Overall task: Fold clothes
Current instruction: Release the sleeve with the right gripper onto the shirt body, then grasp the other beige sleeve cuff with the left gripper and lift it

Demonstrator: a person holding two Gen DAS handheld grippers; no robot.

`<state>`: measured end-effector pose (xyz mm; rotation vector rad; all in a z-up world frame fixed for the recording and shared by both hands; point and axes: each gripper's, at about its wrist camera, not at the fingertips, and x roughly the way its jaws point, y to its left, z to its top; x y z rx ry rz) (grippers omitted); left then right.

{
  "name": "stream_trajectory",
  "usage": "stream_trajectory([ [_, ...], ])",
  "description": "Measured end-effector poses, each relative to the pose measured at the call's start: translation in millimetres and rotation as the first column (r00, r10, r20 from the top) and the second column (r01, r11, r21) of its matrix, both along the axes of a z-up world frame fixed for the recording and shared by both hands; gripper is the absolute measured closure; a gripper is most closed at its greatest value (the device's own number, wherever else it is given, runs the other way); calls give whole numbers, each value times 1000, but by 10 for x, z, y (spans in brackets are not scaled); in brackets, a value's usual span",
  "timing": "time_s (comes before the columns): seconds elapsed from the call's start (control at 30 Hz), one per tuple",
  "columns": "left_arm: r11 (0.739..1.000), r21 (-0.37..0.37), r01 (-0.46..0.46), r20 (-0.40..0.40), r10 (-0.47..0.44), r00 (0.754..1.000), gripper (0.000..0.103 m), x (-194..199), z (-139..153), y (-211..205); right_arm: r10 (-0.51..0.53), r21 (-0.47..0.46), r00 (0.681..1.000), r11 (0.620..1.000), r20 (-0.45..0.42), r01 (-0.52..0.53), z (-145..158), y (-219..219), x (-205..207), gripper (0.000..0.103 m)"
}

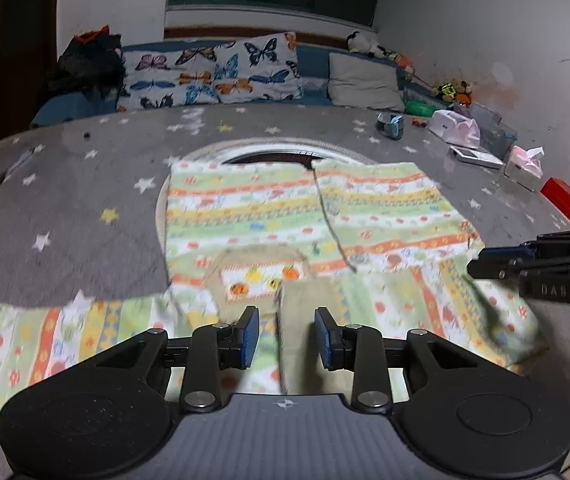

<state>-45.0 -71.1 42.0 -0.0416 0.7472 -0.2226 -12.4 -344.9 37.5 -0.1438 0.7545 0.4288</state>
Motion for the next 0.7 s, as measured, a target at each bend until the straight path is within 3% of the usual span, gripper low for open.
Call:
stream_trajectory([
  [0.23,999,44,0,-21,1,1000,68,150,-116,-53,115,15,993,993,16,-115,91,349,-111,76],
  [0.7,993,-37,-108,-7,108,994,69,-77,47,396,320,-26,947,947,4,-320,23,957,-455,76],
])
